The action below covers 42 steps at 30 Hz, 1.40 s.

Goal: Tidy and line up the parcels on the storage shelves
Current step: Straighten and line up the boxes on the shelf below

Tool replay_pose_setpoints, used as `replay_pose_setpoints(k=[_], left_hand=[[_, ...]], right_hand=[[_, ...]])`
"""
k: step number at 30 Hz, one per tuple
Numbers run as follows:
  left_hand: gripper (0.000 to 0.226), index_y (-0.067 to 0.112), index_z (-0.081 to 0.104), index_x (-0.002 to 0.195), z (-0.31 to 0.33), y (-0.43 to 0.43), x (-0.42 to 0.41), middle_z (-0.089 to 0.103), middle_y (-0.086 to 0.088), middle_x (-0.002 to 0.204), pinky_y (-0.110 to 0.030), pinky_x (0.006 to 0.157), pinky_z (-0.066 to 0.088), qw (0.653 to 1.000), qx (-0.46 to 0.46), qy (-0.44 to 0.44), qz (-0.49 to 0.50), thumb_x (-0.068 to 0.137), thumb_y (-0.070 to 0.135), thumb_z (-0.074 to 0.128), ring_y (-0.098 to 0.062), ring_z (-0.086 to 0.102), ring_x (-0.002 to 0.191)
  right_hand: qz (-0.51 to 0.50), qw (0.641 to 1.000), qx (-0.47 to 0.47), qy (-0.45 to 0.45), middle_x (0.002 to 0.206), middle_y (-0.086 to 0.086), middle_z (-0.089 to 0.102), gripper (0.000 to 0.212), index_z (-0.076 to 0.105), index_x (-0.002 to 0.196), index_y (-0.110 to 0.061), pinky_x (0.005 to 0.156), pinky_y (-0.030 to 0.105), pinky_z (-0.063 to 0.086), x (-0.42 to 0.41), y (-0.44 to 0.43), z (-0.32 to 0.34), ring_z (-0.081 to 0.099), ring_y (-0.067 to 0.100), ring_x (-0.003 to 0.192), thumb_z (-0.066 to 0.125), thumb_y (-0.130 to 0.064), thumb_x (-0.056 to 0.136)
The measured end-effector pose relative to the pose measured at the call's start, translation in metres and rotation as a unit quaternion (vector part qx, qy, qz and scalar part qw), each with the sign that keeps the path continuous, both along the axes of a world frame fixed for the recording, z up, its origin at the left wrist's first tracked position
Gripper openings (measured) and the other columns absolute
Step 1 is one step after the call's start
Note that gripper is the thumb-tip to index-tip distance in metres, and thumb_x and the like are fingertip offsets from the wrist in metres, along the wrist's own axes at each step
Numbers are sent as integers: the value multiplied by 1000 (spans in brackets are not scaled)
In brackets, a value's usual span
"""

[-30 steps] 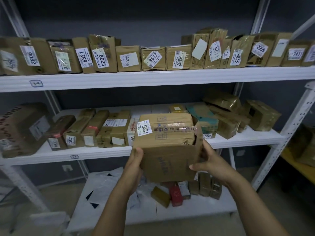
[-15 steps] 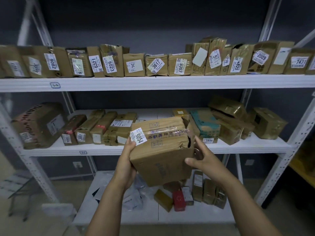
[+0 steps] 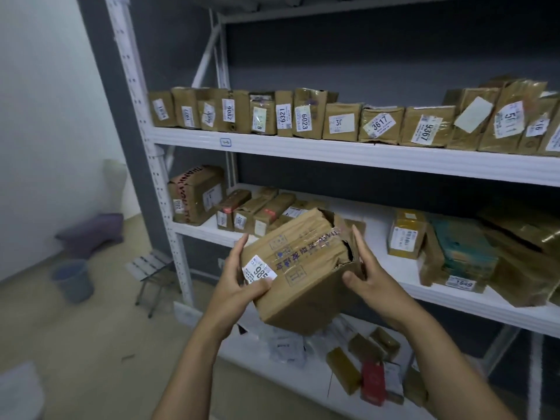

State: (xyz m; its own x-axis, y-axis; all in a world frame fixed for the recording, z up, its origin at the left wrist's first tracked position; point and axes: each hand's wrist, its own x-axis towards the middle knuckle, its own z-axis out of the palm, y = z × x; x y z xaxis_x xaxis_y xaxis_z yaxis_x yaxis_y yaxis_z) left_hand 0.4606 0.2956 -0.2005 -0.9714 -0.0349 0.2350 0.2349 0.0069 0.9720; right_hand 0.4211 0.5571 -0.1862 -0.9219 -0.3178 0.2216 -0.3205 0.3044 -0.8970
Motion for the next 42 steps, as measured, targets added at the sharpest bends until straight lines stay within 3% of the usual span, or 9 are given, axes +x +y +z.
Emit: replay_pose_setpoints(k=[2,5,11,14,19,24,30,37,42], left_hand=[[87,40,41,139,-4,-16,12,55,7,132,-23,79,54,1000,-1,-13,11,63,27,81,-7,61,110],[81,33,50,127,-5,-39,24,65,5,117,-24,74,54,999,-30,-28,25,54,39,85,-13,65,105],[80,27,48,117,0,-99,30,66,-2,110,-24,68,54,997,-45,-18,59,47,38,86,-10,68,92],[84,37,45,123,4,-132,28,65,9,113,-22,71,55,996,-65,-9,57,49,38,86,-7,67,97],[98,52,23,138,15,-194,12,50,19,134,-21,90,51,986,-163,-14,38,68,24,86,1,54,118],[146,49,-20,144,24,-230,-8,5,17,153,-46,118,21,951,-289,-20,109,39,68,80,-14,10,144],[143,59,-31,132,18,-257,-24,2,14,144,-46,116,22,938,-302,16,170,44,63,81,-18,11,140],[122,64,-12,137,1,-264,-47,13,7,144,-49,110,32,933,-235,72,262,51,54,75,-23,22,137],[121,61,-5,139,0,-247,-77,10,16,140,-45,109,34,940,-197,105,258,53,49,79,-14,20,134]], right_hand=[[22,1000,12,-1,153,-31,1,102,0,134,-70,93,5,35,0,-19,-1,11,-2,141,59,-88,53],[43,999,24,-12,158,-20,1,121,-4,145,-56,86,0,35,-1,-46,-2,14,-2,138,58,-91,48],[5,998,51,-33,161,-6,-17,133,-10,148,-49,115,43,20,-17,-127,5,-5,16,148,46,-100,38],[11,992,-29,-119,160,-6,-21,142,-24,144,-48,117,52,21,-27,-176,6,-5,21,149,57,-96,37],[34,985,-52,-159,162,-7,-6,138,-32,140,-46,115,54,26,-44,-249,4,13,24,147,59,-90,46],[54,992,17,-116,162,-6,-12,129,-30,137,-55,114,54,29,-56,-310,-5,7,23,149,54,-94,48],[30,994,85,-57,162,1,-14,110,-18,127,-71,113,56,29,-69,-355,-3,5,27,149,55,-95,47],[4,995,101,8,160,-6,14,91,1,153,-33,105,26,29,-89,-368,5,23,14,143,60,-51,87],[-62,984,162,36,153,-5,35,71,29,149,-27,105,32,35,-124,-340,5,36,15,137,59,-51,89]])
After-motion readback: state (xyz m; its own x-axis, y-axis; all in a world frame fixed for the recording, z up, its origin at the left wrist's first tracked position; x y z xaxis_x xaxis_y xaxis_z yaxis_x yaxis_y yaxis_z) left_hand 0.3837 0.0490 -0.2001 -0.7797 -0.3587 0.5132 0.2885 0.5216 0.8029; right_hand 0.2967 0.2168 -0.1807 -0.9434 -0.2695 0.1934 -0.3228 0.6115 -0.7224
